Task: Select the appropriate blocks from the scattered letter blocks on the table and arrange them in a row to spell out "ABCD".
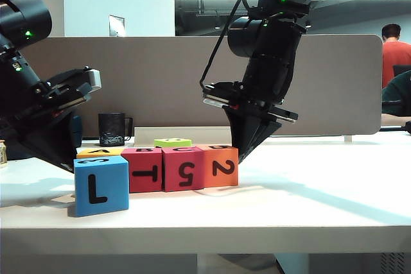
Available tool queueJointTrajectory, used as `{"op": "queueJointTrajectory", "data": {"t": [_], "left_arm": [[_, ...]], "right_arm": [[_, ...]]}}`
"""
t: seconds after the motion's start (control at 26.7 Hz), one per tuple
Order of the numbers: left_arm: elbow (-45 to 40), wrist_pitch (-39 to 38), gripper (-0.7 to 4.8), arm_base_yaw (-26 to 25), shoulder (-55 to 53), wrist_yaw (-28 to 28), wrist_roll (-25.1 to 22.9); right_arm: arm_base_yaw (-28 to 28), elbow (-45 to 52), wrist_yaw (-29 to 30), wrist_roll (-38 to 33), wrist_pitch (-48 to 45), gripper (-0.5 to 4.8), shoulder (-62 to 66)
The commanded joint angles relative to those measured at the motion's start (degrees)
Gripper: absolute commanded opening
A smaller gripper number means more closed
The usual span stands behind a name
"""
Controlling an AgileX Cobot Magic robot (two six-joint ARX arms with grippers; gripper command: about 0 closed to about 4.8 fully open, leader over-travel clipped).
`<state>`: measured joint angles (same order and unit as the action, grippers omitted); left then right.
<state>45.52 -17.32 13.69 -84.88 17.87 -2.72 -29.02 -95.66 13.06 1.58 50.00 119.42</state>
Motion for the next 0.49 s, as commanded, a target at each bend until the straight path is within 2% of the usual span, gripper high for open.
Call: {"op": "queueJointTrajectory", "data": {"t": [0.04, 0.49], "left_arm": [[0.2, 0.9, -0.06, 0.1, 0.0, 0.9, 0.2], [2.9, 3.0, -0.06, 0.1, -4.6, 2.1, 0.1]], "right_arm": [[-0.3, -0.2, 0.2, 0.2, -0.2, -0.04, -0.1], [-0.6, -0.2, 0.8, 0.2, 0.2, -0.04, -0.1]]}}
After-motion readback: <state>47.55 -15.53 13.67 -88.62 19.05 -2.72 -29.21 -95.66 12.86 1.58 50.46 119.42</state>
